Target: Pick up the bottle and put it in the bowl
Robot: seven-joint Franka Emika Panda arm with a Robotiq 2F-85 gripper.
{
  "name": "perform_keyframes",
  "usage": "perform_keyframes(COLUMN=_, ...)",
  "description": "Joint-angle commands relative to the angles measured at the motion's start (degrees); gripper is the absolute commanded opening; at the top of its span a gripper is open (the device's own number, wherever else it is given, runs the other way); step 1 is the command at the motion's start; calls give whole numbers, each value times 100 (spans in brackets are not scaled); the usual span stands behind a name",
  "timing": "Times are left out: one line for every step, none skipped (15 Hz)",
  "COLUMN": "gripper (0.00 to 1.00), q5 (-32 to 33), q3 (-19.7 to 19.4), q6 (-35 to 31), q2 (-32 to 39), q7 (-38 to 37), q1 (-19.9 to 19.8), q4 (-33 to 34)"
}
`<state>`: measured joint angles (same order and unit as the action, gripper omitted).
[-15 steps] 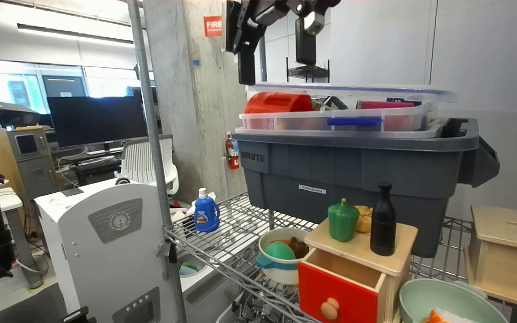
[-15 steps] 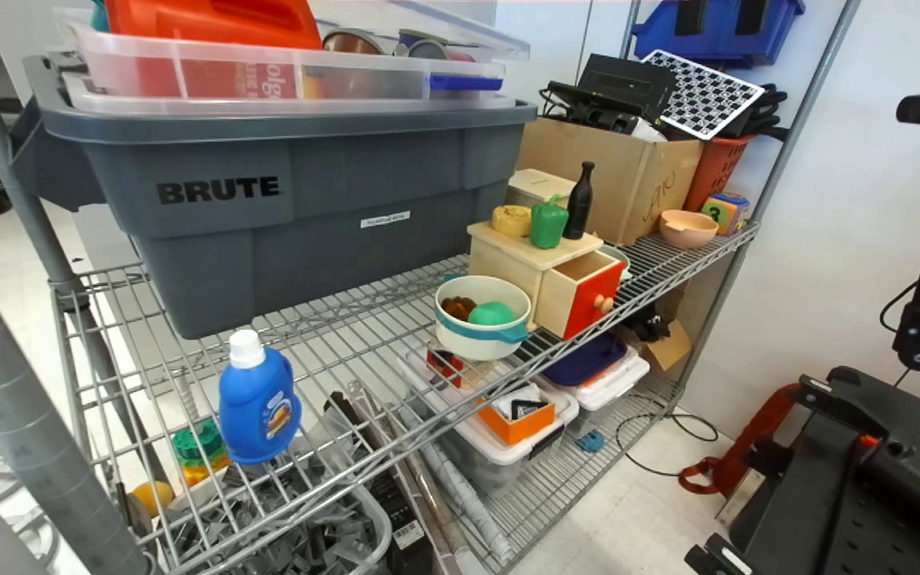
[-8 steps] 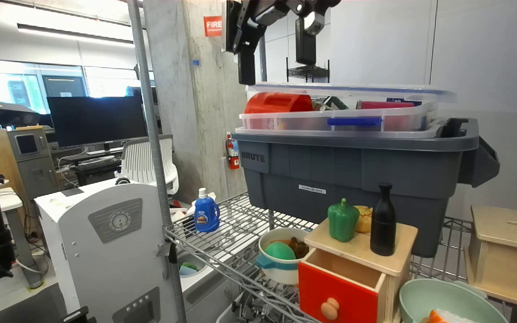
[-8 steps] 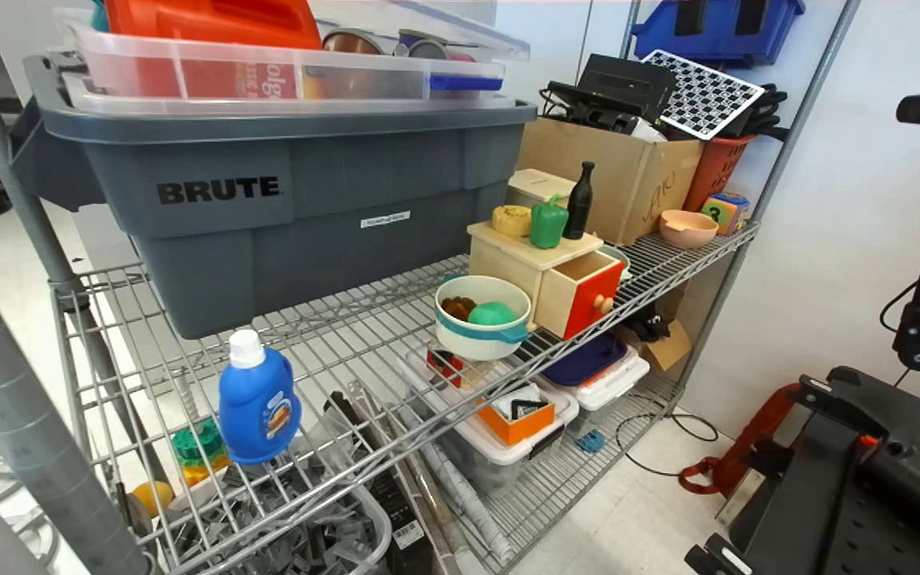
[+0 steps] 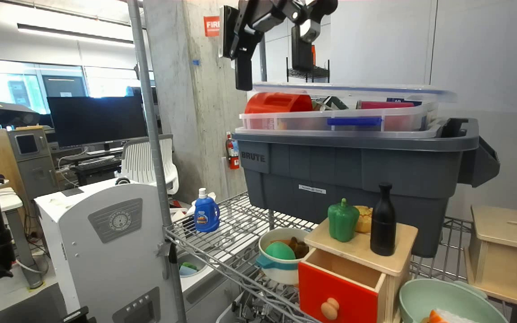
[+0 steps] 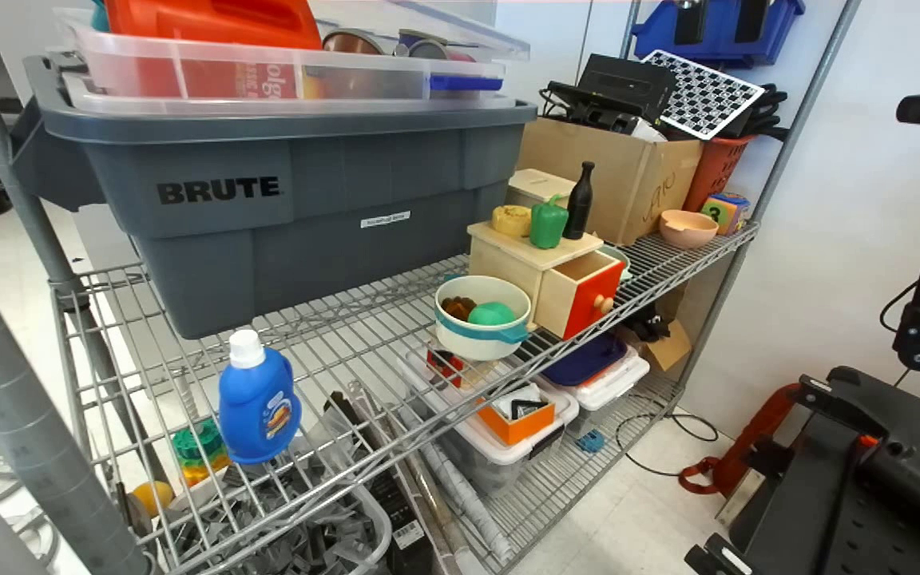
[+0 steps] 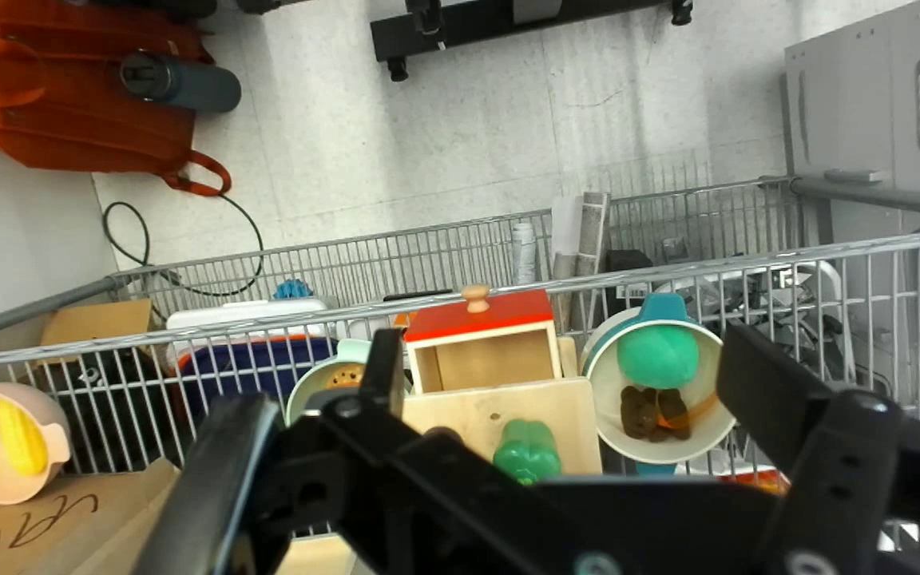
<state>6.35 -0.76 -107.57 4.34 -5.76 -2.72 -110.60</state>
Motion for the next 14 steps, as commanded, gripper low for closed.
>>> perform_keyframes(gripper=100, q5=88, q3=-40, q6=-86, q2=-55, q7=-95, q1=67, q4=-166)
perform_keyframes(gripper=100, q5=96, q3=-44, q6=-111, q2=-88, q7=-91, q1=64, q4=-264)
perform_keyframes(gripper=100, q5=125, q3=-50, q6=-145, q2=-123, q7=-111, q1=61, q4=-364)
perform_keyframes(gripper=100, q5=146, q3=-61, q6=-190, q2=-170, q7=-127, q1=52, q4=-476)
perform_keyframes(gripper=100, q5=155, q3=-71, q6=-210, q2=-188, q7=-125, q1=43, q4=-545)
perform_keyframes(gripper=100, q5=166, q3=-85, q6=-216, q2=-190, q7=-125, q1=31, q4=-588)
perform_keyframes(gripper=100, q5=183, q3=-93, q6=-217, q2=-194, q7=-130, q1=29, q4=-631)
perform_keyframes(gripper=100, q5=195, q3=-98, q6=-225, q2=-204, q7=-131, q1=31, q4=-673)
perform_keyframes(gripper=100, q5=203, q3=-100, q6=-251, q2=-215, q7=-141, q1=36, q4=-724)
perform_keyframes(gripper=100, q5=215, q3=-98, q6=-286, q2=-220, q7=-151, q1=43, q4=-766)
perform_keyframes(gripper=100, q5=220, q3=-97, q6=-318, q2=-211, q7=-157, q1=45, q4=-791)
perform_keyframes(gripper=100, q5=221, q3=-93, q6=-334, q2=-208, q7=-164, q1=49, q4=-812)
perform_keyframes(gripper=100, q5=226, q3=-90, q6=-359, q2=-214, q7=-170, q1=53, q4=-846)
perform_keyframes(gripper=100, q5=227, q3=-81, q6=-389, q2=-233, q7=-179, q1=63, q4=-909)
